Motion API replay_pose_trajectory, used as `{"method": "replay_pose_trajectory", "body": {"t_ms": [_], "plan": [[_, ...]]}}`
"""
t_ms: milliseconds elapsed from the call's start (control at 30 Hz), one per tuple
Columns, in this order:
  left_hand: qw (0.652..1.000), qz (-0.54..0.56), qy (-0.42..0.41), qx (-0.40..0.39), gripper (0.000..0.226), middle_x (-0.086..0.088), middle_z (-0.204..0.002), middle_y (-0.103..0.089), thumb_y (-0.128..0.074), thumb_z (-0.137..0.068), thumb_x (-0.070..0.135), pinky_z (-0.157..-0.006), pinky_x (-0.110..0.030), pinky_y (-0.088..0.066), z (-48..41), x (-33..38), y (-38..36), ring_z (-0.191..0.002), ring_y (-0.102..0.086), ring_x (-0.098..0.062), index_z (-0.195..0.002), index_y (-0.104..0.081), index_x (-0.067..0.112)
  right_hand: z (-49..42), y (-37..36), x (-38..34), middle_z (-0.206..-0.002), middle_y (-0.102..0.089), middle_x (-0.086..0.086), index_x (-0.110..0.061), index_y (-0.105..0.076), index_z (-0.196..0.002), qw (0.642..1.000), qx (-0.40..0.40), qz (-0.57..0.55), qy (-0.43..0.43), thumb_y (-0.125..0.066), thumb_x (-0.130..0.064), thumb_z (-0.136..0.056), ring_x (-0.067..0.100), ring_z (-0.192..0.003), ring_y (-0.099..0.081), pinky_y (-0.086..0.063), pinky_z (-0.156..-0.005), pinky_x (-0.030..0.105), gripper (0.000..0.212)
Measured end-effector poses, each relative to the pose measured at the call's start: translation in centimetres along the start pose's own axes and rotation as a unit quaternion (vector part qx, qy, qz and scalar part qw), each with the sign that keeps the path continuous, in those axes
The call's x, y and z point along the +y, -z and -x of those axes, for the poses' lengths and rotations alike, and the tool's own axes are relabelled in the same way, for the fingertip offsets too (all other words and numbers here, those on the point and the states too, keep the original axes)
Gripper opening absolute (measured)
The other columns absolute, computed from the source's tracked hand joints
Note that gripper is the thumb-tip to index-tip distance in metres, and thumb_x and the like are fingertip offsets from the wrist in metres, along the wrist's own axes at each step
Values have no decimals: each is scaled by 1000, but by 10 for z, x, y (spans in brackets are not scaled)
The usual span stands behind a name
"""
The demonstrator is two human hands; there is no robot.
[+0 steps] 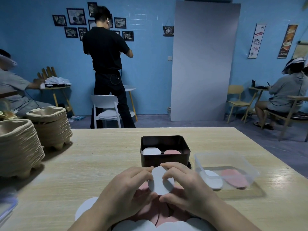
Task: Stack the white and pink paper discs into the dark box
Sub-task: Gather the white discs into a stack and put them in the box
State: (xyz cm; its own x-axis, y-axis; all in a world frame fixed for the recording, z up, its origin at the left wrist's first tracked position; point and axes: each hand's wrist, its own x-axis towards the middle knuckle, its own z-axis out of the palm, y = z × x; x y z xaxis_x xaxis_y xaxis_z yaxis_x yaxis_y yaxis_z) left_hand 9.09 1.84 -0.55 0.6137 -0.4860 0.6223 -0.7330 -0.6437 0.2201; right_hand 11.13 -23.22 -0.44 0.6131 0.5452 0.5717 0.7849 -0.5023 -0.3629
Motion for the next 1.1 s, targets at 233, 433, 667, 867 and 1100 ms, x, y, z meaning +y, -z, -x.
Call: {"method": "replay_pose_trajectory", "body": {"t_ms": [233,433,667,867,1100], "plan": [[1000,0,4,10,29,11,-126,-69,-72,-88,49,-86,-23,-55,-1,0,0,-122,-62,-4,-105,-58,31,1,3,-1,-144,-56,-7,-30,-59,-102,1000,5,-15,-8,-78,-55,-84,3,-138,-48,-48,-104,30,37],[1000,0,-5,9,21,15,-118,-68,-73,-90,42,-80,-30,-55,1,2,2,-110,-65,-9,-101,-62,28,1,4,-4,-152,-50,-7,-32,-58,-102,1000,-12,-7,-14,-76,-56,-86,2,-144,-41,-46,-108,34,35],[1000,-13,-5,-1,20,18,-119,-64,-75,-88,40,-77,-30,-56,1,1,-1,-106,-65,-9,-99,-63,29,1,5,-7,-145,-55,-8,-32,-58,-100,999,-34,18,-24,-73,-52,-85,-1,-138,-44,-46,-105,30,30],[999,-8,5,-38,22,22,-118,-63,-77,-85,41,-76,-29,-56,1,0,-2,-105,-63,-5,-98,-60,34,1,4,-8,-132,-55,-19,-29,-58,-94,998,-42,41,-25,-74,-50,-79,4,-124,-50,-49,-94,27,30],[994,-21,83,-71,34,27,-109,-62,-63,-88,61,-87,-27,-50,7,-17,22,-103,-57,5,-113,-60,39,4,6,-3,-136,-49,-27,-31,-57,-95,995,-74,34,-59,-72,-59,-82,-2,-129,-42,-45,-98,24,34]]}}
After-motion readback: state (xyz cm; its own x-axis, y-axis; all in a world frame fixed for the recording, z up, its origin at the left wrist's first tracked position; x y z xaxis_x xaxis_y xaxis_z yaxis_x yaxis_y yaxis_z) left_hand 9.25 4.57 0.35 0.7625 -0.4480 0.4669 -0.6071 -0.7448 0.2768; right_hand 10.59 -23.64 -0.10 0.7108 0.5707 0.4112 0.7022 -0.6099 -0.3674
